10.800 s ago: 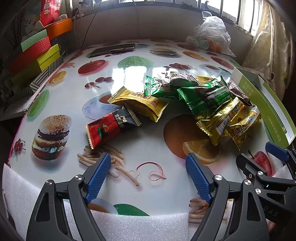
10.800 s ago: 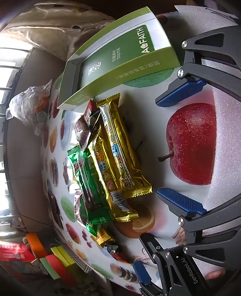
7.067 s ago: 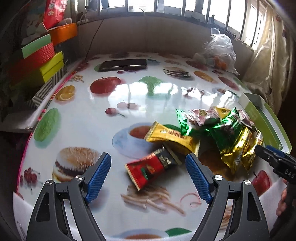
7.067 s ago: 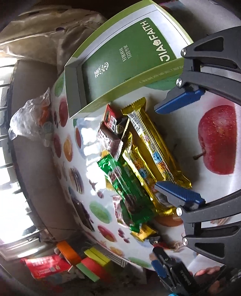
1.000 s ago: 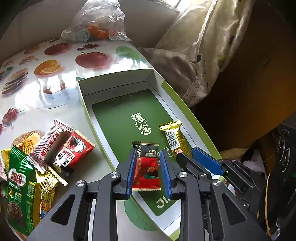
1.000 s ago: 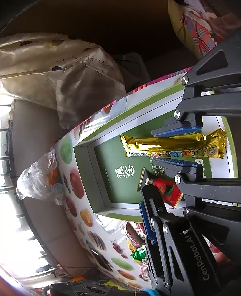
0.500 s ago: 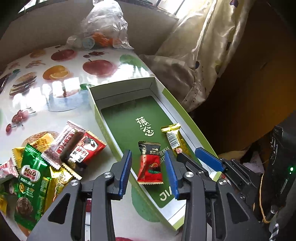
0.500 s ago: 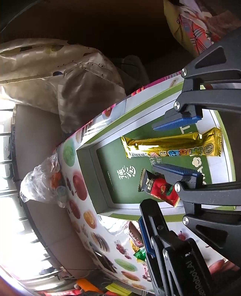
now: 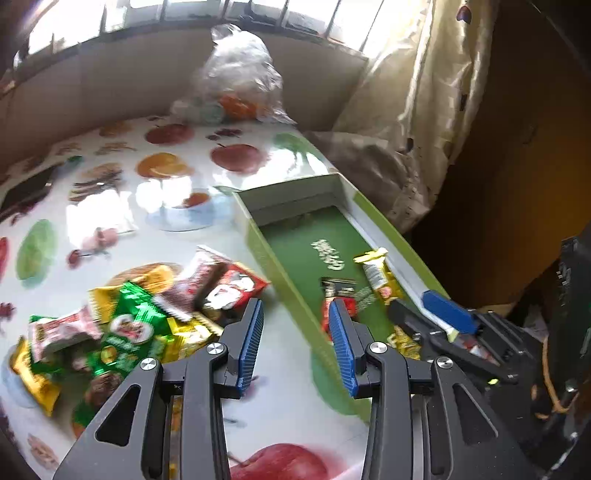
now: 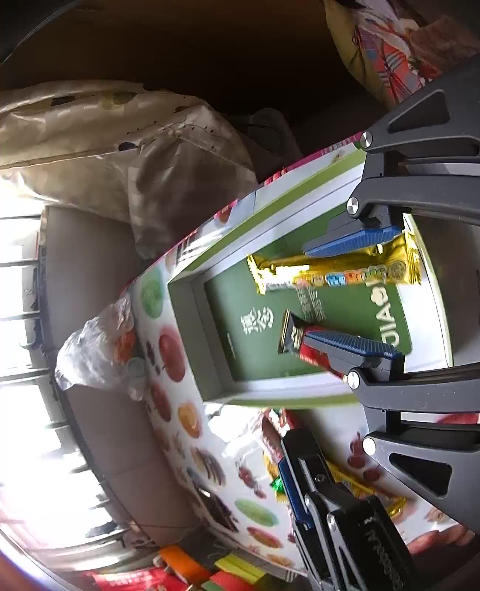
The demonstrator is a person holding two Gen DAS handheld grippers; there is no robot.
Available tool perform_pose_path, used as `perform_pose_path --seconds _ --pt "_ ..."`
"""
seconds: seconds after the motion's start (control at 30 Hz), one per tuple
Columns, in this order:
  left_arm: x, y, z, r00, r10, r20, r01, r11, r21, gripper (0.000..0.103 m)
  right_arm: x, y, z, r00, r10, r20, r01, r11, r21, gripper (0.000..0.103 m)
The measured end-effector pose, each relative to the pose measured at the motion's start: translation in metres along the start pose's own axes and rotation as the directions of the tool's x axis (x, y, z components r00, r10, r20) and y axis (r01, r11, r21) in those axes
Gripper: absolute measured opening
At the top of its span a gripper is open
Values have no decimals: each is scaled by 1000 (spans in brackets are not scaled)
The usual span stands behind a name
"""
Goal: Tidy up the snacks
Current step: 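Open both tools to drop the red candy and gold bar into the box, then move both open tools back to the snack pile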
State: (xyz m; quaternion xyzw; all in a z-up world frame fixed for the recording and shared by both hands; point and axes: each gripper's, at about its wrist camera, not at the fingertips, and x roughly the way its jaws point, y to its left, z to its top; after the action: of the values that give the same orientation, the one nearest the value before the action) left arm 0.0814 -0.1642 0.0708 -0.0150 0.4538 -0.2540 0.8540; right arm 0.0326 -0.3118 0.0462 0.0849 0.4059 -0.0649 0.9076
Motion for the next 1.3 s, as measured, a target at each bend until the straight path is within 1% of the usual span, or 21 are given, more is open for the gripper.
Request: perform_pose_path --seconds 0.13,0.2,0.5,0.87,0.97,1.07,1.17,1.3 --pt "-11 6 -5 1000 13 22 -13 1000 1 38 -9 8 -1 1000 16 20 -16 1000 -9 41" --pt "-16 9 -8 999 32 32 -32 999 3 38 -12 13 -2 999 25 25 -25 1000 -13 42" --pt "-31 29 -20 997 67 46 -66 998 -18 38 -17 35 -9 997 74 25 -73 997 -31 42" --pt "-45 54 -36 990 119 71 -117 993 -20 38 -18 61 -15 991 133 22 -132 989 -67 42" --pt "-49 63 -41 985 154 76 -153 988 -21 38 -17 71 -17 987 158 17 -156 984 -90 42" --pt "-53 73 -46 987 142 79 -140 990 -30 38 -15 81 -18 984 176 11 -173 979 -107 42" --pt "-53 87 -52 984 168 68 -165 985 -48 38 -14 91 -19 981 192 0 -190 973 -132 42" --pt "-54 109 -56 982 184 53 -178 980 -91 38 -9 102 -21 977 211 -21 -212 966 -147 42"
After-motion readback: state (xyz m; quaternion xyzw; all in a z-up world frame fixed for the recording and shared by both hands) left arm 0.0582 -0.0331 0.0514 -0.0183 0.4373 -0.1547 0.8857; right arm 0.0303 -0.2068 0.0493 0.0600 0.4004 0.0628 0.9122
